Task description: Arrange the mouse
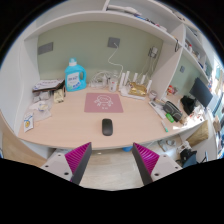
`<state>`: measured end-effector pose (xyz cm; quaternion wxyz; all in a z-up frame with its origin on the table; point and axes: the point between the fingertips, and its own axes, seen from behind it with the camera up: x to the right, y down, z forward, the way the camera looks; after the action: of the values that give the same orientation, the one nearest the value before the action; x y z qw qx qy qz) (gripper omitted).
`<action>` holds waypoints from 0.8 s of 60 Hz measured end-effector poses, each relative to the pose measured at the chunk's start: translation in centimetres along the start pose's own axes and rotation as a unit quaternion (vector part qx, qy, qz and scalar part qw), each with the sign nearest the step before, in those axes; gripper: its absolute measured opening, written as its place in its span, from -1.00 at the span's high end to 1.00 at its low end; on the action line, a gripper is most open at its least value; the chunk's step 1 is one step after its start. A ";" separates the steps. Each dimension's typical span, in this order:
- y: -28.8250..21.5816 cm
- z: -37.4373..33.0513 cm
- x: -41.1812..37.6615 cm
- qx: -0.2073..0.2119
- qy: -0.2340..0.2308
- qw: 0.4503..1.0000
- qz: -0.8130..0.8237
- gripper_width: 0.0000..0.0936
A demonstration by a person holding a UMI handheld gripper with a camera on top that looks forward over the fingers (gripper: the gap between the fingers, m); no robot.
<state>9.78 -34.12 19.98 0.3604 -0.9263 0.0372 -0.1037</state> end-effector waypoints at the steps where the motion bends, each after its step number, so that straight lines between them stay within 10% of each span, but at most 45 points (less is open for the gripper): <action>1: 0.0 0.0 0.0 0.000 -0.001 1.000 0.001 -0.82; 48: -0.3 25.9 -2.9 0.096 -0.058 0.993 0.025 -0.76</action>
<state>12.62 -16.41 1.09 0.4520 -0.8905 0.0293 -0.0439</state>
